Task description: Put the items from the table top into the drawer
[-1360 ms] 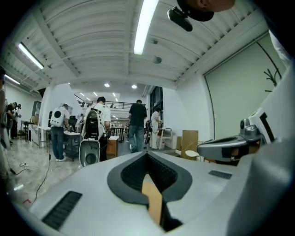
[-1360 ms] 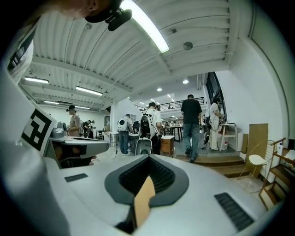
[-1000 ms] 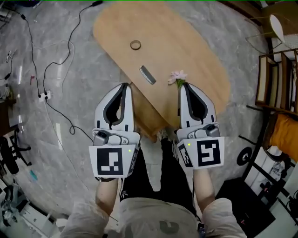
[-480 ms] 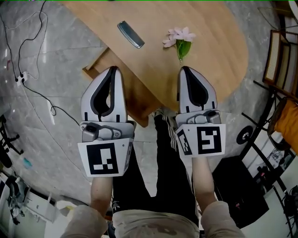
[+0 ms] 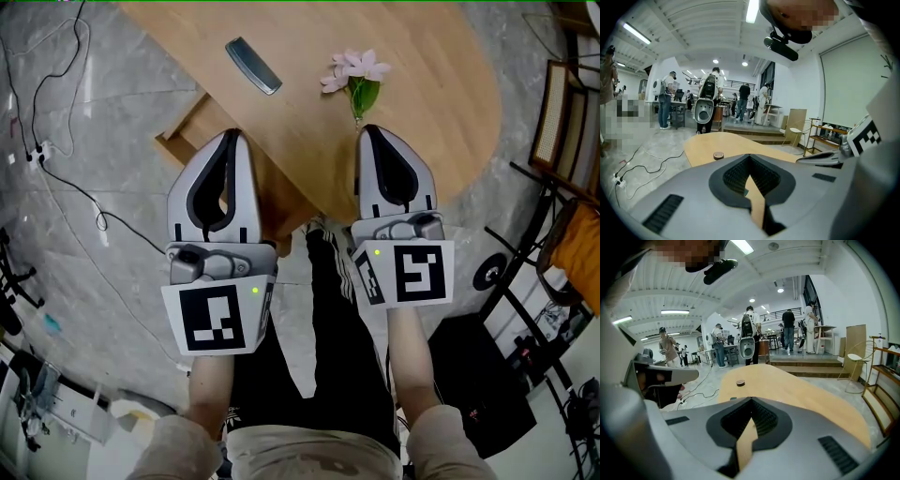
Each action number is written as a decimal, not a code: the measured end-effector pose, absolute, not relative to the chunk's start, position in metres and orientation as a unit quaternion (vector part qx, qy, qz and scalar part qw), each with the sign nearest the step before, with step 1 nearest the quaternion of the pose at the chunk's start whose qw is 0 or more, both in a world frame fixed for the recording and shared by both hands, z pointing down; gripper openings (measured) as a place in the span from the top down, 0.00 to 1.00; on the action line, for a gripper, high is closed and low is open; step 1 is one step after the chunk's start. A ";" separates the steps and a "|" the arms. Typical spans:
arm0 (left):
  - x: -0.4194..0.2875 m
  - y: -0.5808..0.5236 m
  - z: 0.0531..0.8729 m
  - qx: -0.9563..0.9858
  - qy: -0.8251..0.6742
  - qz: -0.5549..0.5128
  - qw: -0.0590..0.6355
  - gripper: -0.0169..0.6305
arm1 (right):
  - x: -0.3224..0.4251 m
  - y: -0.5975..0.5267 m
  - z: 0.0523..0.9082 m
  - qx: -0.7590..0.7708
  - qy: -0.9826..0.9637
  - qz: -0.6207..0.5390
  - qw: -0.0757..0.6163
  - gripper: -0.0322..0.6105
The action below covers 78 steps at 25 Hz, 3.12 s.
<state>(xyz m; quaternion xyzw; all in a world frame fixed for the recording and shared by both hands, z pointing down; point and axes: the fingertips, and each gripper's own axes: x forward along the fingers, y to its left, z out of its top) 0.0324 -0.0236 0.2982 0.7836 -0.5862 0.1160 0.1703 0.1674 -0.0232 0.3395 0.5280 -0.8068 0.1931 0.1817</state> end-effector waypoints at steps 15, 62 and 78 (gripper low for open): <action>0.027 -0.011 0.318 0.779 -0.584 0.140 0.183 0.96 | 0.194 -0.048 0.480 0.555 -0.718 0.317 0.276 0.56; -0.022 -0.010 0.248 0.760 -0.617 0.124 0.162 0.96 | 0.118 0.001 0.268 0.569 -0.786 0.203 0.130 0.88; -0.115 0.025 0.275 0.721 -0.652 0.153 0.180 0.96 | -0.034 0.022 0.405 0.394 -0.866 0.228 0.209 0.88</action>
